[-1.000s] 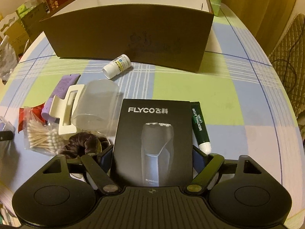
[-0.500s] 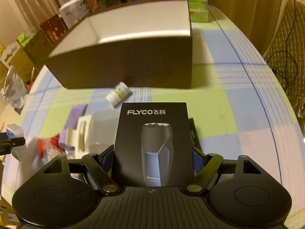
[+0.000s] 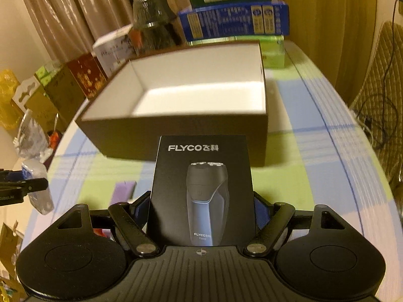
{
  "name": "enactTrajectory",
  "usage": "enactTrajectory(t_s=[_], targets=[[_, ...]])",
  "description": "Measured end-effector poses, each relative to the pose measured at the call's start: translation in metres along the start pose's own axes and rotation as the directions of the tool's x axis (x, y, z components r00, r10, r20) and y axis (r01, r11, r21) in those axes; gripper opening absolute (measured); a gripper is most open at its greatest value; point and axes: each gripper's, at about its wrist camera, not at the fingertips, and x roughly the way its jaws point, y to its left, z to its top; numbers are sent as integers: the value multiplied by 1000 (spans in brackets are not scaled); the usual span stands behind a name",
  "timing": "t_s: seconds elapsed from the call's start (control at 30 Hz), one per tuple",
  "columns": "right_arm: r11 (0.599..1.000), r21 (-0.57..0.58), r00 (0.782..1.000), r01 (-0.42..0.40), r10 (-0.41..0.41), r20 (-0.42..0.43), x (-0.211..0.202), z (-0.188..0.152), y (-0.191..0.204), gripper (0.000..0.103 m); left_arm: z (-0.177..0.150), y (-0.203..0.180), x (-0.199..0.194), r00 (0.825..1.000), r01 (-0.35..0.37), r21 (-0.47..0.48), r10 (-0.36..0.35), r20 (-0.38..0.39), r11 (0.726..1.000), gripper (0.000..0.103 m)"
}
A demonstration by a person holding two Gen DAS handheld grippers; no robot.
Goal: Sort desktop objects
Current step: 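Carry the toothpick case with the left tool while the right tool carries the FLYCO box into the brown box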
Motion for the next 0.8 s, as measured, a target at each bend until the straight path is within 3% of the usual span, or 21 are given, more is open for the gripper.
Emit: enactTrajectory(t_s=[0.2, 0.5, 0.8], targets=[[1000, -22, 998, -11, 12, 66, -4, 29, 7, 76, 41, -14, 5, 995, 75, 3, -75, 65, 997, 54], [998, -47, 986, -42, 49, 162, 10, 91, 17, 76, 114, -41, 28, 975, 163, 56, -170, 146, 985, 54], [999, -31, 987, 10, -4, 160, 66, 140, 11, 76, 159, -48, 103, 974, 222, -25, -220, 60, 975, 54]])
